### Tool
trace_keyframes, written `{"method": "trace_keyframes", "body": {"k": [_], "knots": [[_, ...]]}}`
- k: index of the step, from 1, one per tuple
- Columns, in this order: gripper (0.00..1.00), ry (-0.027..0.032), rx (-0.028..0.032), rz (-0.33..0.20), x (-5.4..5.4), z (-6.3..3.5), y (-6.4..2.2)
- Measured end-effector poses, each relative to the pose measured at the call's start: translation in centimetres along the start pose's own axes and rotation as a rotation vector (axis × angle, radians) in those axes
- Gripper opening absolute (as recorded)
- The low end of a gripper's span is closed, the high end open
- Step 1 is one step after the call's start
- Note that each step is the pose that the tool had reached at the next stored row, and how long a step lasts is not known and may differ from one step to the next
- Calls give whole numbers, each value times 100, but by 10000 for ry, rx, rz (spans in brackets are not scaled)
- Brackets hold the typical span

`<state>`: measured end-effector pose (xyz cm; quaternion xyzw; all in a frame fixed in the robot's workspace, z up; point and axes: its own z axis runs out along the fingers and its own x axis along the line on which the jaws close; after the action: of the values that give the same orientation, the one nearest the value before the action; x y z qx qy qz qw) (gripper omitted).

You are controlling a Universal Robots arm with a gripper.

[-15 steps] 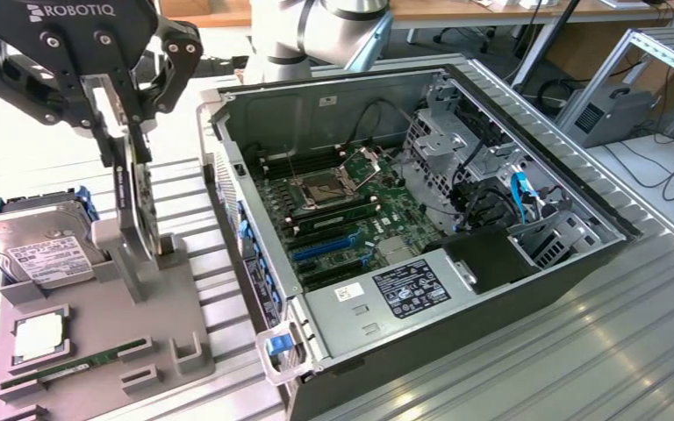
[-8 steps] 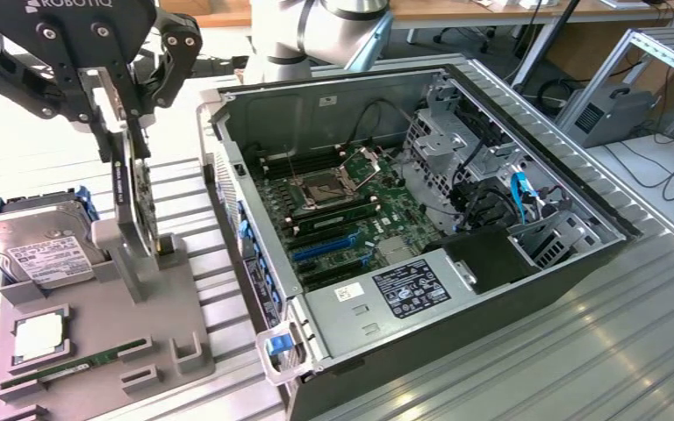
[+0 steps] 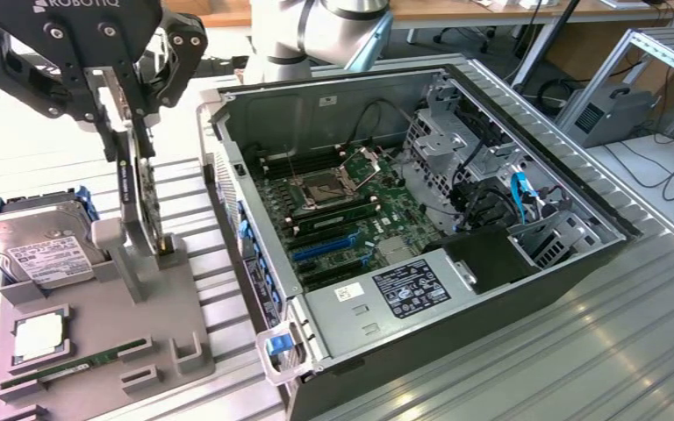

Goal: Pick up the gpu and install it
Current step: 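Pick up the gpu and move the gpu toward the slot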

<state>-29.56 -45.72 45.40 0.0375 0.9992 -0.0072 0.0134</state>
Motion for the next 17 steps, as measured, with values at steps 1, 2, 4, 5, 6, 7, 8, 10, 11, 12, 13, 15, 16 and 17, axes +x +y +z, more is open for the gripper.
{"method": "trace_keyframes", "body": {"k": [1,2,4,5,6,7,8,10,11,12,13,15,16,17], "knots": [[27,0,0,1,-32,1,3],[27,1,0,1,-65,2,5],[27,2,1,0,-98,2,7],[27,3,2,1,-117,2,9],[27,3,2,0,-136,3,10],[27,3,1,0,-154,4,12],[27,4,1,0,-170,4,13],[27,5,1,0,-219,6,17],[27,5,1,1,-244,7,19],[27,5,0,1,-261,7,20],[27,5,0,1,-276,8,21],[27,6,1,1,-306,8,23],[27,6,1,1,-322,8,24],[27,6,1,0,-340,9,26]]}}
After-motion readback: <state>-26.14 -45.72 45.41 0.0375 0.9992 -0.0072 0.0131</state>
